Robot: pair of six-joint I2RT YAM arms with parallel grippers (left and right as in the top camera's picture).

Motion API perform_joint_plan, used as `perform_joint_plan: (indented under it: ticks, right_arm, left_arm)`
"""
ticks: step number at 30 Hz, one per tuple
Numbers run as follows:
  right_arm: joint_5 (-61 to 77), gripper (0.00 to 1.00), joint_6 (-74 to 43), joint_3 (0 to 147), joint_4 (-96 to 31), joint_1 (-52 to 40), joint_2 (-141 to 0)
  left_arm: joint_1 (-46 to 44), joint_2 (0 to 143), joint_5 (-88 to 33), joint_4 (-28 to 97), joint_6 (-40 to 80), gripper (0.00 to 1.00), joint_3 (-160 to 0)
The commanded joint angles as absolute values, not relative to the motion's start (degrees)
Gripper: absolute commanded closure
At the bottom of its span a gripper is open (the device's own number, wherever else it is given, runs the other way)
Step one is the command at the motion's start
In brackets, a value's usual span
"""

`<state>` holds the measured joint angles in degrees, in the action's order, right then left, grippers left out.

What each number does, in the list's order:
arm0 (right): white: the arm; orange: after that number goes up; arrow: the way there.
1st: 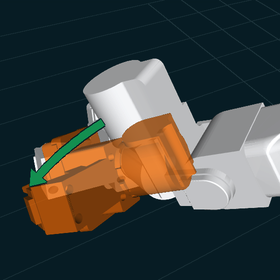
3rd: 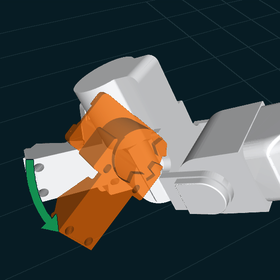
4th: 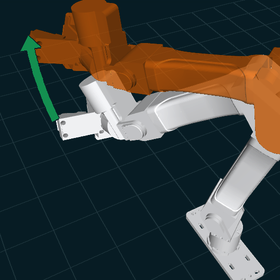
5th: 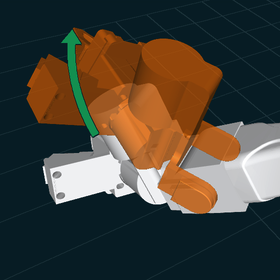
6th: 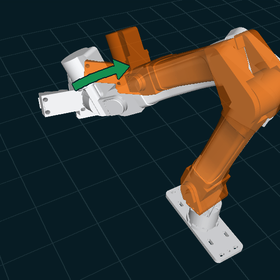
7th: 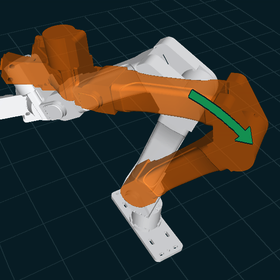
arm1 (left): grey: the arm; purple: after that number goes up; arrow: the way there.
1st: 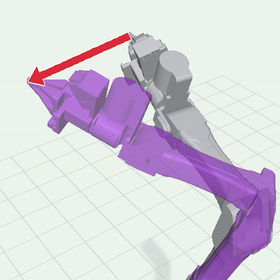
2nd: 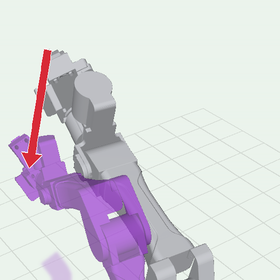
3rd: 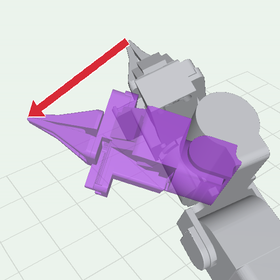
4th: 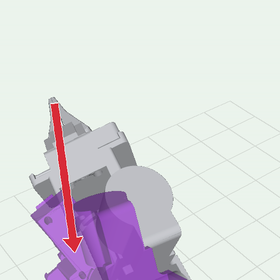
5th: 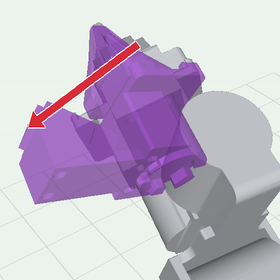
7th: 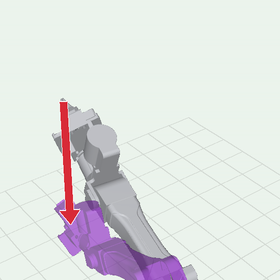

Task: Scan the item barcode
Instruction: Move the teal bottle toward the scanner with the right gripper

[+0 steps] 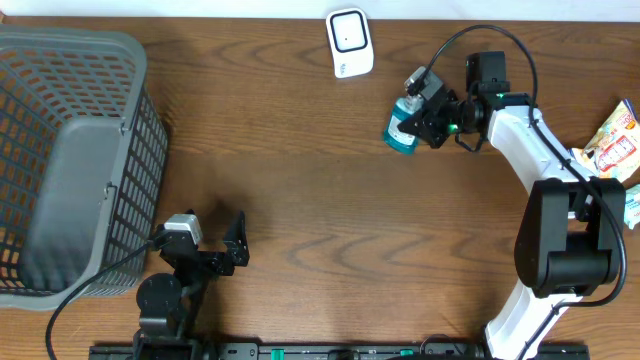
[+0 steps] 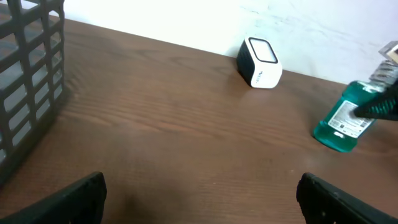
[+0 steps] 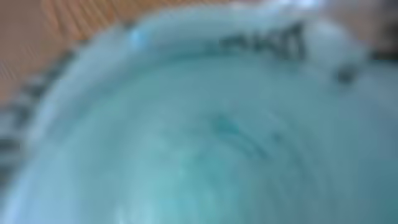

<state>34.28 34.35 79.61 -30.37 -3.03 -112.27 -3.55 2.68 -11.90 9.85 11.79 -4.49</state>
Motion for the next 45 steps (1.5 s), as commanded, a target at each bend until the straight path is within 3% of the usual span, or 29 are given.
perform_joint_plan:
  ticks: [1,6,11,18,28,33,40,45]
  right_arm:
    - [35.6,0.96,31.3,79.5,-30.2,-3.1,-112.8]
    - [35.5,0.96,30.2,79.5,-30.6,-2.9,-112.4]
    - [35.5,0.89,30.3,79.5,-31.1,-3.0,-110.1]
    - [31.3,0.97,30.2,79.5,-33.4,-3.1,-105.8]
    - [31.4,0.97,30.3,79.1,-32.0,-4.7,-104.3]
    - [31.3,0.98,29.7,75.2,-23.3,-8.6,-104.3]
    - [26.6,0.99,18.9,66.7,-7.4,-12.3,-104.3]
    - [26.6,0.95,15.2,64.9,-5.3,-13.6,-104.3]
  left_arm:
    - [-3.7,2.5,-12.6,11.1,11.0,0.02,-3.5]
    - [-3.7,2.5,-12.6,11.1,11.0,0.02,-3.5]
    - [-3.7,2.5,-12.6,11.0,11.0,0.02,-3.5]
    - [-3.7,2.5,-12.6,11.1,11.0,0.02,-3.5]
    - [-3.7,2.5,-12.6,11.1,11.0,0.02,-3.5]
    - [-3.7,2.5,-12.6,11.1,11.0,0.02,-3.5]
    - [-3.7,2.5,-12.6,11.0,11.0,0.02,-3.5]
    - [-3.7,2.5,-12.7,11.1,11.0,0.02,-3.5]
